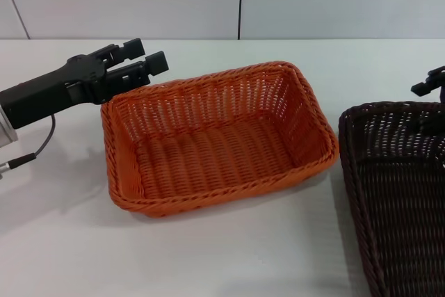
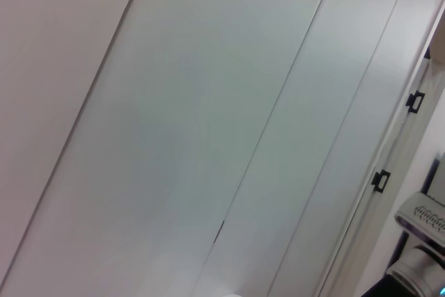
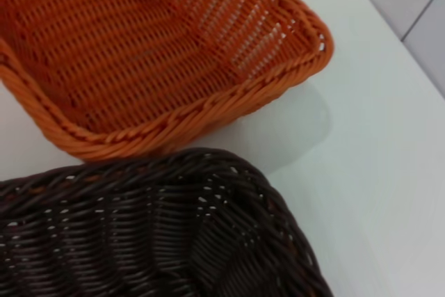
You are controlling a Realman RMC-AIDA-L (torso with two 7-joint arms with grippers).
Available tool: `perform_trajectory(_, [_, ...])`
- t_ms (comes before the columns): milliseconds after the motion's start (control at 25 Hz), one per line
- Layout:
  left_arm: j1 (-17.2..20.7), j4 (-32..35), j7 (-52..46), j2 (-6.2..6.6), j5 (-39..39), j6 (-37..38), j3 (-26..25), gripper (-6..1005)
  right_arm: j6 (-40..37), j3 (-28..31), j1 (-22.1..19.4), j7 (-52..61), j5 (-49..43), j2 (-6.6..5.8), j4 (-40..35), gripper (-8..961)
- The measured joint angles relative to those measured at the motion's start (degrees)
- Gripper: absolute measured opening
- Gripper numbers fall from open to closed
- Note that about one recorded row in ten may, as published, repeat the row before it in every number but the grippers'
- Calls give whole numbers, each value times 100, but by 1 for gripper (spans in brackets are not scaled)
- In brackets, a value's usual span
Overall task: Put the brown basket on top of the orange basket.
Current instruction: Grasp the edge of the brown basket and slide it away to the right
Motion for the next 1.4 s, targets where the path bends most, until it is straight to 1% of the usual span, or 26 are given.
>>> perform_trajectory(120, [-15,-3,-22,0,-3,0,14,859,124,8,25,-107,3,-3,186,709])
perform_trajectory(520, [-32,-3,-47,0,-44,4,52,859,307,64,37,-285,21,-17,442,709])
perform_trajectory(840, [-28,-12,-113,0,-45,52,63,859,490,62,7,-339,32,19,623,708])
perform_trajectory(960, [-17,-12,-115,0,-45,66,59,860,483,57,-25,-387,122,26,645,708])
perform_trajectory(1120, [-15,-12,-116,0,-45,68,59,860,248,42,-146,-577,375,37,569,707])
perform_trajectory(1240, [1,-12,-116,1,-45,75,63,860,109,27,-201,-580,430,29,497,624])
perform_trajectory(1320, [11,-12,-116,3,-45,75,63,860,-82,36,-222,-581,431,-13,476,569])
perform_trajectory(1400, [56,-12,-101,17,-45,78,33,860,-147,42,-225,-566,424,-24,467,514])
